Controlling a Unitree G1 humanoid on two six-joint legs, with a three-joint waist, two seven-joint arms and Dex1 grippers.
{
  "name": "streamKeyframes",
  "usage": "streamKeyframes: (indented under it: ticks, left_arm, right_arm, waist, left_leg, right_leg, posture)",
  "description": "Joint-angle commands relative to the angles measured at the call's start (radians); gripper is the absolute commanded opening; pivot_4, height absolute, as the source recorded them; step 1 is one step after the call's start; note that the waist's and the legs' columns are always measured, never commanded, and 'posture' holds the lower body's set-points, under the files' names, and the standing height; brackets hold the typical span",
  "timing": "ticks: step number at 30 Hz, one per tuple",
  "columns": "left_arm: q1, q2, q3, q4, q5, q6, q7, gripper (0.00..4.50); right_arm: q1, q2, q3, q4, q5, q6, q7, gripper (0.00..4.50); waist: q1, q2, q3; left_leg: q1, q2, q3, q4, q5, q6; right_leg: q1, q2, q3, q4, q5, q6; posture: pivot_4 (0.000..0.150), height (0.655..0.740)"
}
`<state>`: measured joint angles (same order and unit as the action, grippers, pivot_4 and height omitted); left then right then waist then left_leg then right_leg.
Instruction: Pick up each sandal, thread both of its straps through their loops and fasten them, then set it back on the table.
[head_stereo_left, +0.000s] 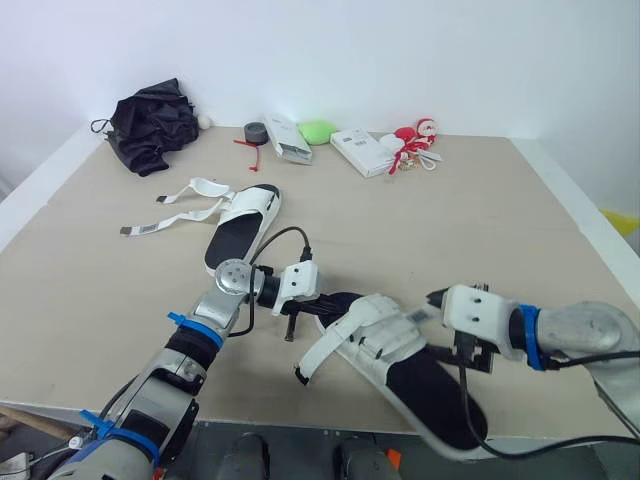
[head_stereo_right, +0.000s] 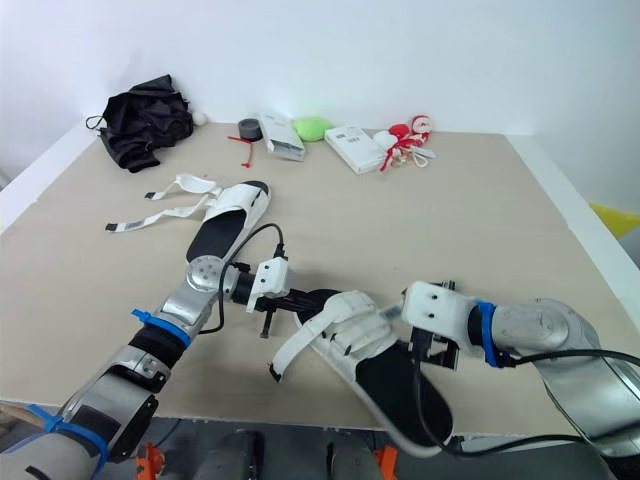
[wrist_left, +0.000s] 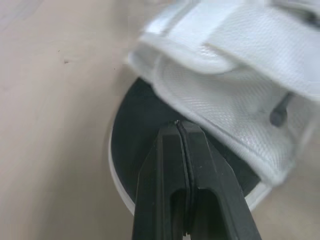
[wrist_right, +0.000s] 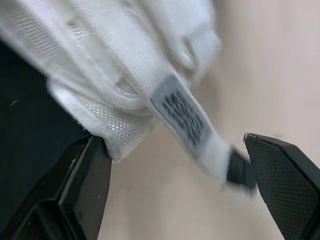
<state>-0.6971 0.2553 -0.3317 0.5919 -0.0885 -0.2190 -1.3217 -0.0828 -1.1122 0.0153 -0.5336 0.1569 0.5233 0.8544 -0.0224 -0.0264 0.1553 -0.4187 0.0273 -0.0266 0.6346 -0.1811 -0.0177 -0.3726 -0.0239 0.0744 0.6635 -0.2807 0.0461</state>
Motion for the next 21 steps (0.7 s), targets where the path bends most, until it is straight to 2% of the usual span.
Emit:
streamKeyframes:
  ticks: [1,7,14,18,21]
  left_arm:
    - [0.038,0.015,-0.028,0.009,0.029,0.029,-0.012,0.0]
    - [0.048,0.015,-0.017,-0.028,0.02,0.035,0.006,0.0]
    - [0.081,0.005,-0.028,-0.08,0.035,0.039,0.058,0.0]
    - [0.07,0.009,-0.033,-0.049,0.083,0.001,0.132,0.0]
    - [0.06,0.015,-0.043,-0.035,0.086,-0.011,0.135,0.0]
  right_arm:
    - [-0.063,0.015,0.002,0.08,-0.065,-0.017,-0.037,4.48]
    - [-0.209,0.073,0.088,0.227,-0.127,-0.093,-0.017,4.48]
    - [-0.292,0.127,0.123,0.379,-0.181,-0.18,-0.01,4.48]
    - [-0.213,0.04,0.058,0.329,-0.07,-0.129,0.148,4.48]
    - [-0.199,-0.012,-0.017,0.364,-0.02,-0.111,0.207,4.48]
  waist:
    - [0.0,0.0,0.0]
    - [0.0,0.0,0.001]
    - [0.0,0.0,0.001]
    - [0.005,0.0,0.0]
    - [0.003,0.0,0.001]
  left_leg:
    - [0.0,0.0,0.001,0.0,0.0,0.0]
    - [-0.002,0.001,0.004,0.0,0.001,0.001]
    - [-0.003,0.001,0.003,-0.001,0.001,0.001]
    - [-0.003,0.0,0.003,-0.001,0.001,0.001]
    - [-0.003,0.0,0.003,-0.001,0.001,0.001]
  right_leg:
    - [0.0,-0.001,0.0,0.0,0.0,0.0]
    - [-0.002,-0.001,0.001,0.0,0.001,0.001]
    - [-0.003,0.001,0.001,0.0,0.003,0.007]
    - [-0.002,0.001,0.002,0.0,0.002,0.004]
    - [-0.001,0.0,0.002,0.0,0.0,0.005]
  posture:
    - [0.15,0.738]
    - [0.15,0.738]
    - [0.15,0.738]
    - [0.15,0.738]
    - [0.15,0.738]
